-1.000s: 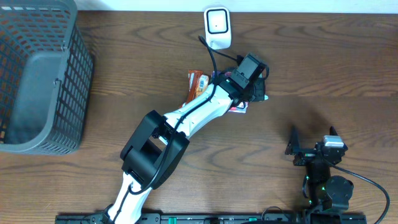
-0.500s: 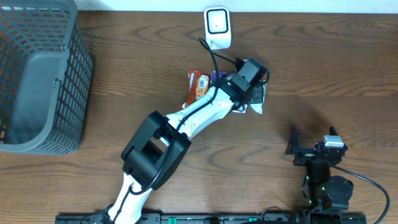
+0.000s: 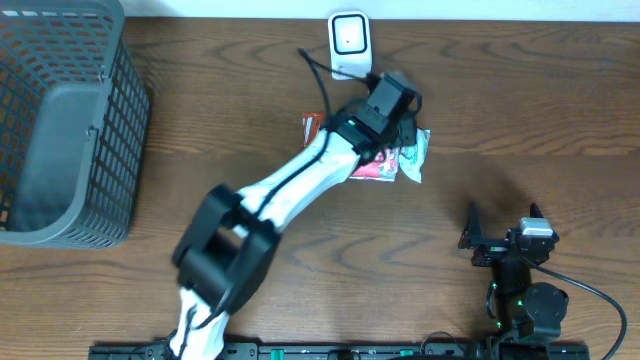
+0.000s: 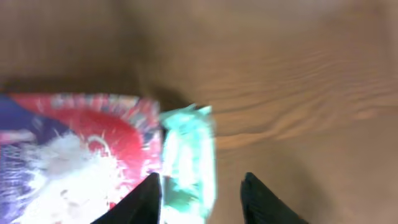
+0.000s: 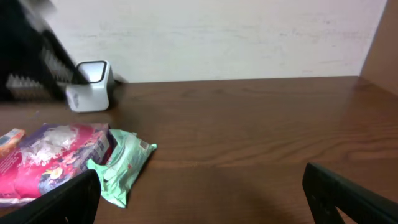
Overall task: Scan the item barcode
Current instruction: 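Carry the green item out and set it right of the bag, then retract the left gripper to a raised pose beside the basket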
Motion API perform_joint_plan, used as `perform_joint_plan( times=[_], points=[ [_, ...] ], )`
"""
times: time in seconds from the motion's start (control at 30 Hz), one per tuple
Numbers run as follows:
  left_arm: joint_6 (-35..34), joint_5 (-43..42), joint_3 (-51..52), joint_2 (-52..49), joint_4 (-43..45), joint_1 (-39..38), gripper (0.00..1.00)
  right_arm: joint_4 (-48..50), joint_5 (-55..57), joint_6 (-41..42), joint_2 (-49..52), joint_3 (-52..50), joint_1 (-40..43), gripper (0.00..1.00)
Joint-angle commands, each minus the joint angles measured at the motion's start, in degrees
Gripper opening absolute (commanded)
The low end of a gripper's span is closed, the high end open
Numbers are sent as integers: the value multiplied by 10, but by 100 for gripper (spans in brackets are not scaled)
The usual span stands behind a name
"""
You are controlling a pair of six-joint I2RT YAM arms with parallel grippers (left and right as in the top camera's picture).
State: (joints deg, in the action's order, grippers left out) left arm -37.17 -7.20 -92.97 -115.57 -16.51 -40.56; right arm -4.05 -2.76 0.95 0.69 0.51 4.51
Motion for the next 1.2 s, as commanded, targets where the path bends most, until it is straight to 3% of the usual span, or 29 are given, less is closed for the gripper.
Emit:
perform_joint_plan(
  times=[0.0,0.17,0.23,0.43,0.57,0.7,1.17],
  points=[
    [38,2,-2,101,-20,20,49,-1,1,-6,-3,-2,-4,99],
    [130,4,-2,195,-129,57,73,-1,1,-6,-3,-2,-4,99],
    [164,12,-2,226,-188,80,79,-1,1,-6,-3,-2,-4,99],
    [165,64,-2,286,-356,165,84,-1,1,-6,-4,-2,-4,99],
    [166,64,-2,292,-436,217,98,-1,1,-6,-3,-2,-4,99],
    [166,81,-1,291,-500,260,98,-1,1,-6,-3,-2,-4,99],
    [163,81,-1,291,-524,340,98,-1,1,-6,-3,-2,-4,99]
  ],
)
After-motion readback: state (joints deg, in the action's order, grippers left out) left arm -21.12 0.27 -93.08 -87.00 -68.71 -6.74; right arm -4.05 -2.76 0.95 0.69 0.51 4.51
